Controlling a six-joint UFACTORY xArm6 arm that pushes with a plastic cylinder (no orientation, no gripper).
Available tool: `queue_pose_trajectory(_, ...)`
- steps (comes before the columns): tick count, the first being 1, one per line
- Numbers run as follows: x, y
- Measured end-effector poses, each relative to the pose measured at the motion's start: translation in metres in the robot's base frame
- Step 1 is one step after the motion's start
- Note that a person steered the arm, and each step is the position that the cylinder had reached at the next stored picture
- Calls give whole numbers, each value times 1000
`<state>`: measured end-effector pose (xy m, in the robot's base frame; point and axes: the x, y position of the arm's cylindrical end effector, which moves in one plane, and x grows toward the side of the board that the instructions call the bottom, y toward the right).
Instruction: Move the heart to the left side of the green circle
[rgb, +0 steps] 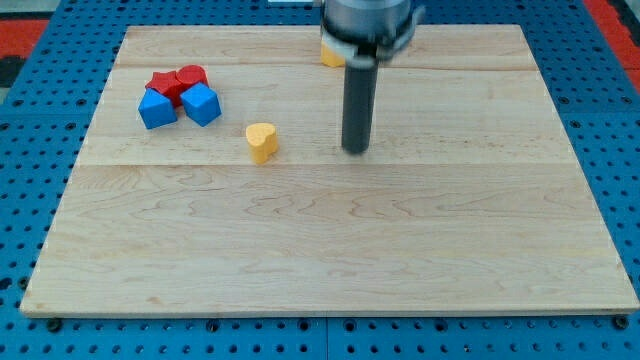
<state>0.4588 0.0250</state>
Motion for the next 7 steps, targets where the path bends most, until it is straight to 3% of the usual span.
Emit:
queue_pose_trajectory(2,-5,-96)
queue_pose_trajectory(6,-201,-88)
queue_pose_trajectory(7,-204,-118)
